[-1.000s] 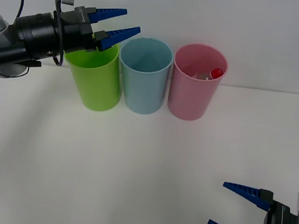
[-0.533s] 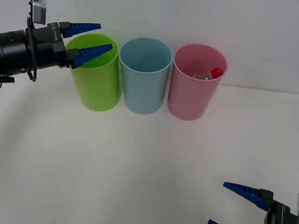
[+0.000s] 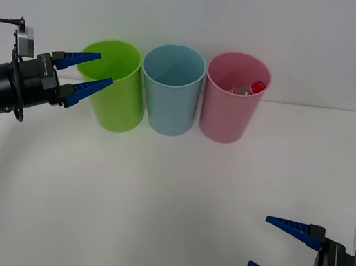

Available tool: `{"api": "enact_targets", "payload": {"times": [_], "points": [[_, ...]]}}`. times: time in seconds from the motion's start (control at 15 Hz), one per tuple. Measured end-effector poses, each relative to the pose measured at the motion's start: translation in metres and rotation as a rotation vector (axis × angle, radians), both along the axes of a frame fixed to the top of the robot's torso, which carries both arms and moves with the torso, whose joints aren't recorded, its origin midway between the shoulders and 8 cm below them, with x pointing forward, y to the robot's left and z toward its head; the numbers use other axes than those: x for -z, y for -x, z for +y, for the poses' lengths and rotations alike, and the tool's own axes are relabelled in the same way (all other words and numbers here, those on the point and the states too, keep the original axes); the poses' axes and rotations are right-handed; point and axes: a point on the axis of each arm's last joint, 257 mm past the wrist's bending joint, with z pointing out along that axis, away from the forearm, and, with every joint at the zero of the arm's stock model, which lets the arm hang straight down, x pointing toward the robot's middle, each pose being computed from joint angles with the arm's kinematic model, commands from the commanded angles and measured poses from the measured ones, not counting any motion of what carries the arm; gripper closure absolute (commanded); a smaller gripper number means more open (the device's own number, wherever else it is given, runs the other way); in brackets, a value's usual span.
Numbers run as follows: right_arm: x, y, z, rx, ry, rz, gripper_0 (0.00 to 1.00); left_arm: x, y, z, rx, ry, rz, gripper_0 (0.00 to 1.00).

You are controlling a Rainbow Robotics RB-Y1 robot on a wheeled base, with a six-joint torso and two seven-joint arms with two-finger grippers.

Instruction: Put cans in the blue bin and PET bottles in the pink bin and trash in the green bin.

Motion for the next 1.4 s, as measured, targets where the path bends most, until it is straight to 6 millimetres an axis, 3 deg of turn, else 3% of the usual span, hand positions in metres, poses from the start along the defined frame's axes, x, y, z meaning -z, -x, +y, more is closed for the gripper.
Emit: {"api": "enact_targets", "payload": {"times": [0.8, 1.2, 1.4], "points": [[0.000, 0.000, 0.000, 0.000, 0.000, 0.000, 0.00, 0.080, 0.045, 0.014, -0.001, -0.052, 0.012, 0.00], [0.000, 0.000, 0.000, 0.000, 0.000, 0.000, 0.00, 0.065, 0.064, 0.041, 0.008, -0.034, -0.043, 0.00], [0.000, 0.000, 0.000, 0.000, 0.000, 0.000, 0.00, 0.070, 0.082, 0.065, -0.002, -0.041, -0.039, 0.00]]}}
